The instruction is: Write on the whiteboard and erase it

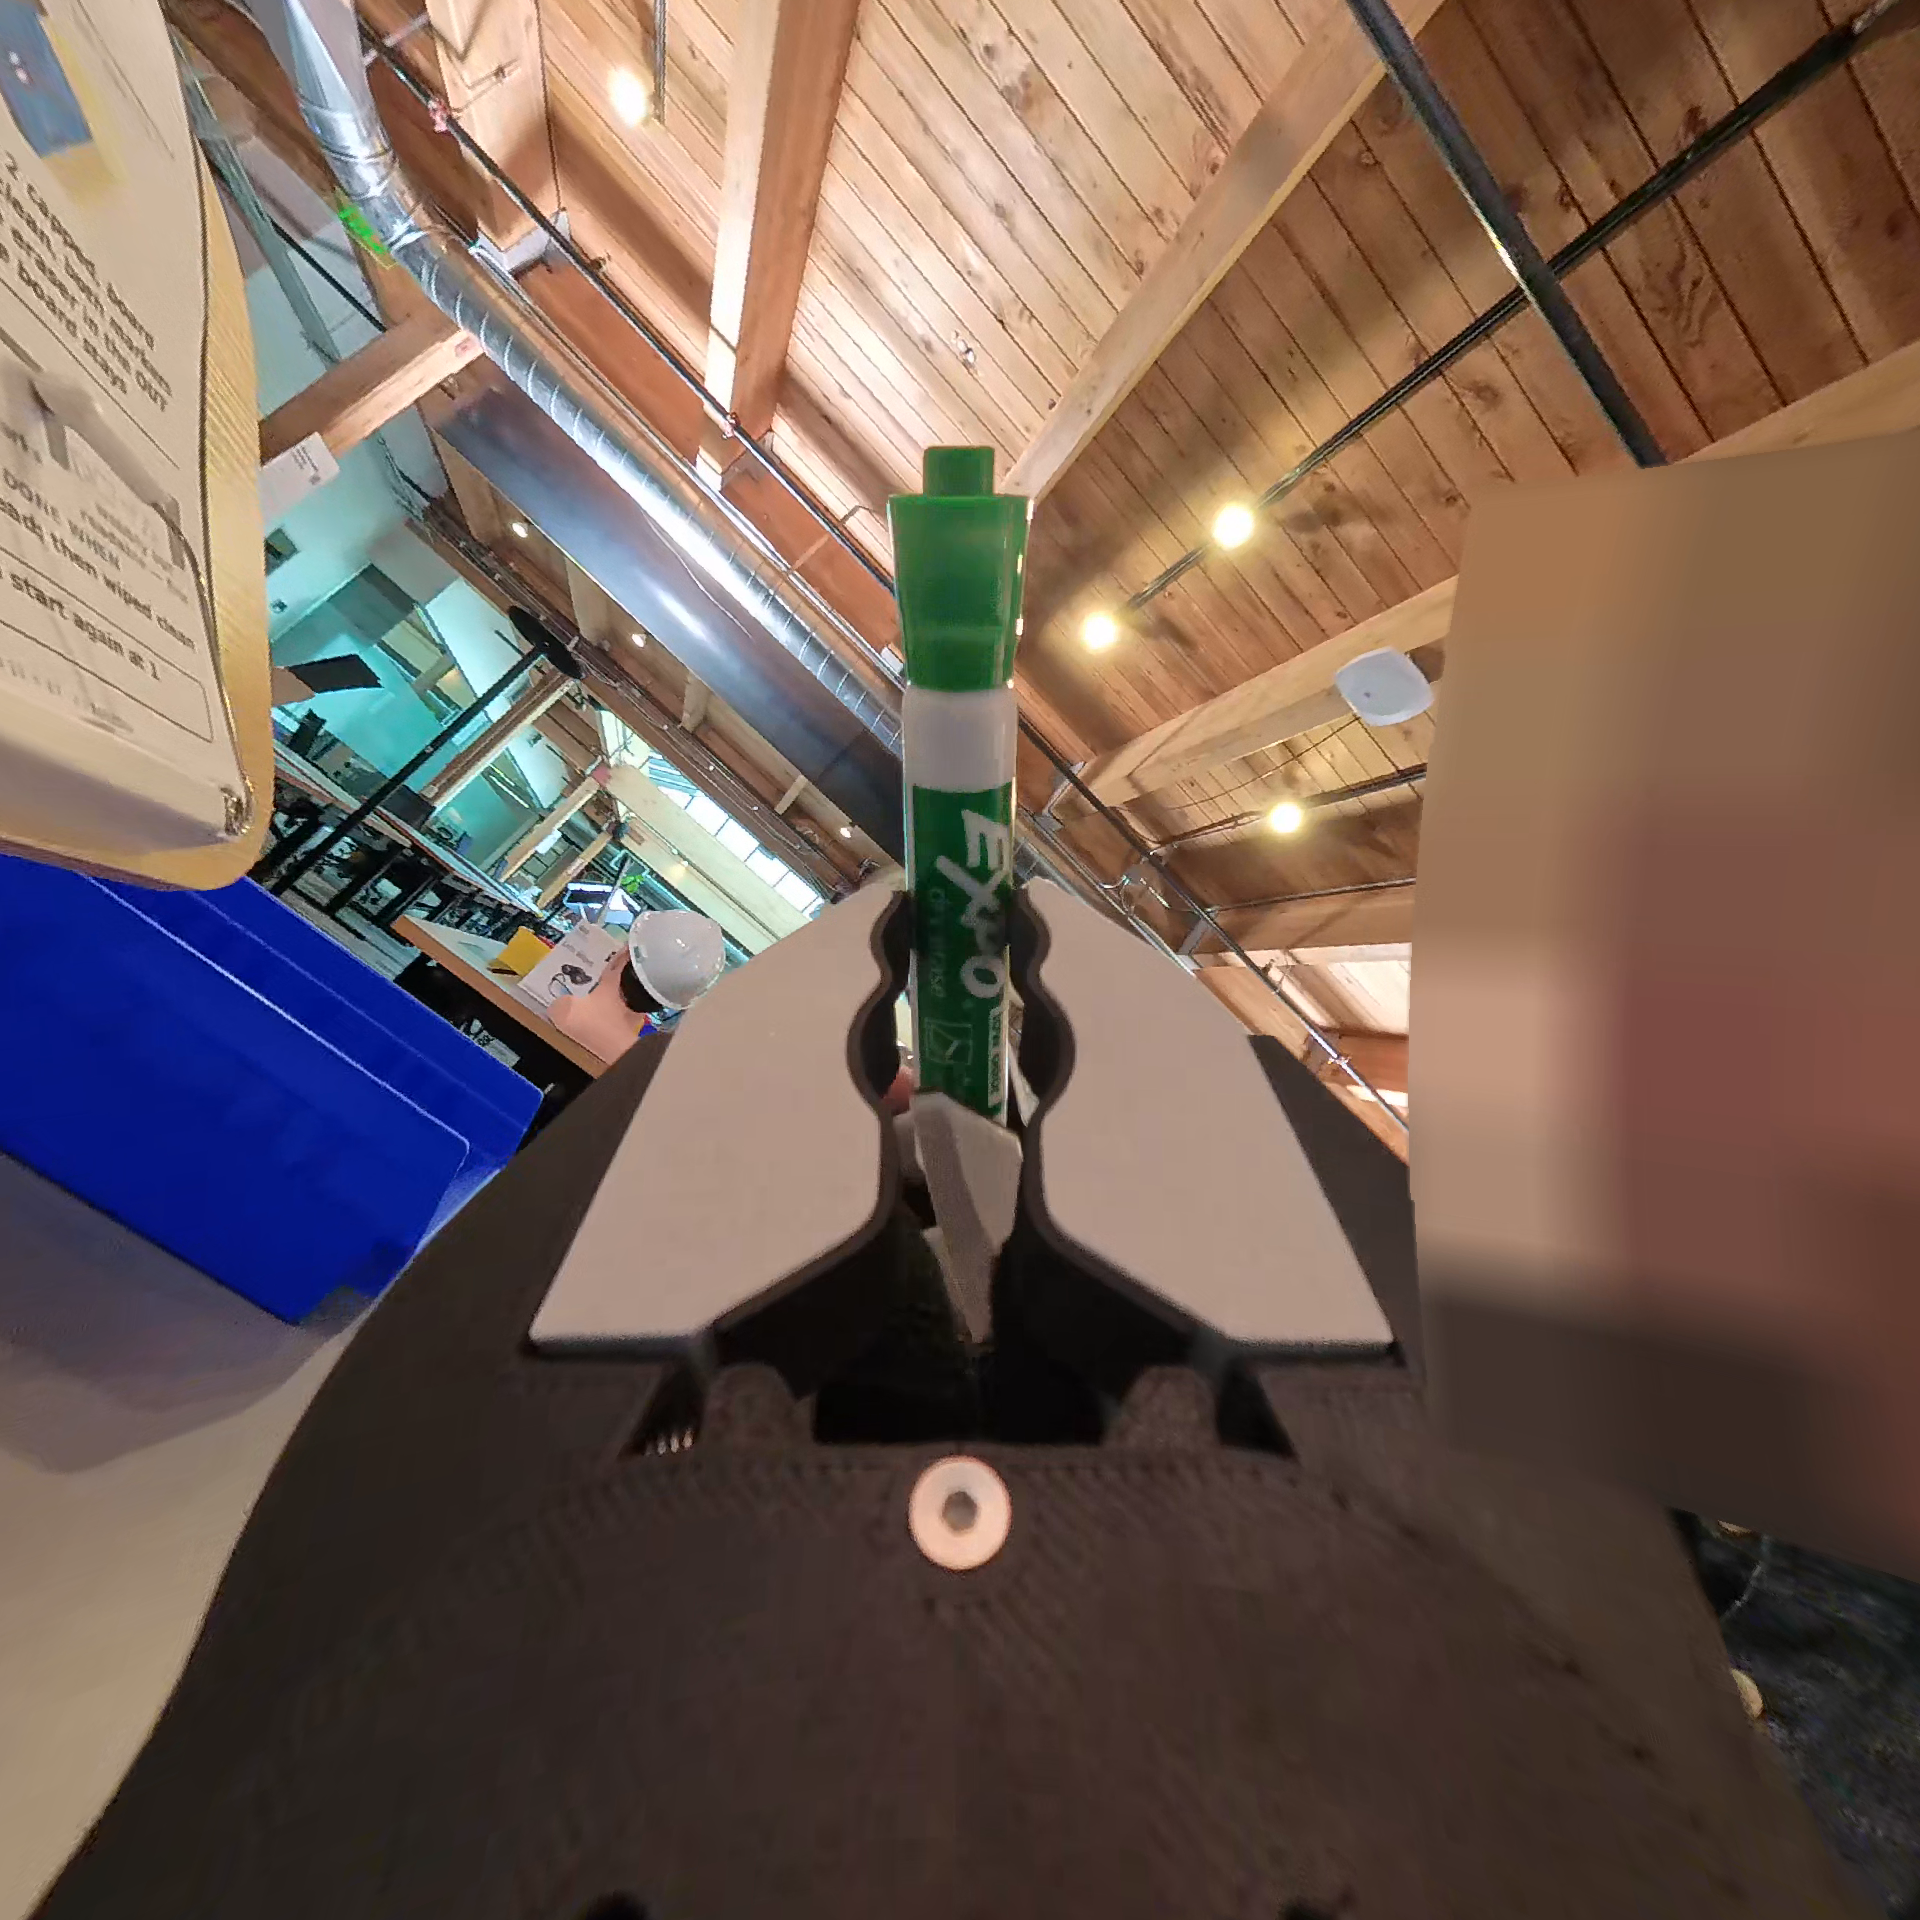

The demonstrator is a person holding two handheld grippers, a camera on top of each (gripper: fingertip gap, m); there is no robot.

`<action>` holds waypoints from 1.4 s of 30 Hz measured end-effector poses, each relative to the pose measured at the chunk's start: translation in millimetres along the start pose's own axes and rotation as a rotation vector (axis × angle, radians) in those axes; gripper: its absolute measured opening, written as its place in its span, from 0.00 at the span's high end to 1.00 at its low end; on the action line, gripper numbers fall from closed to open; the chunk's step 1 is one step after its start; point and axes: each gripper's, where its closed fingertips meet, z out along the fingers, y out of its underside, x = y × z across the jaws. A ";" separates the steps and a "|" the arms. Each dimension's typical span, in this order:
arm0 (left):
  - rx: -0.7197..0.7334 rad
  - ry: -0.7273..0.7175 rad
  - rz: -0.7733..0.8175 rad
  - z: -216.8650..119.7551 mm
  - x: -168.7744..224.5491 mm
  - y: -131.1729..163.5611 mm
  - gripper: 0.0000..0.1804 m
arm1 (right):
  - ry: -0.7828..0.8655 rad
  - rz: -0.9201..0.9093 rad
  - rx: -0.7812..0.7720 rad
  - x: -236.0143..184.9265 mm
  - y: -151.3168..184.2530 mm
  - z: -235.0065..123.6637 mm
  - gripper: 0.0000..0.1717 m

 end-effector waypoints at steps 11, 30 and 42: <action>-0.024 0.042 0.000 -1.9 4.8 0.9 0.89 | -0.133 -0.049 0.066 6.8 0.4 -13.5 0.88; -0.029 0.042 -0.081 4.2 2.9 26.3 0.90 | -0.160 -0.089 0.103 7.5 -2.5 -9.8 0.87; -0.055 0.055 -0.013 1.9 7.4 17.8 0.87 | -0.251 0.026 0.108 14.3 -6.8 -16.1 0.88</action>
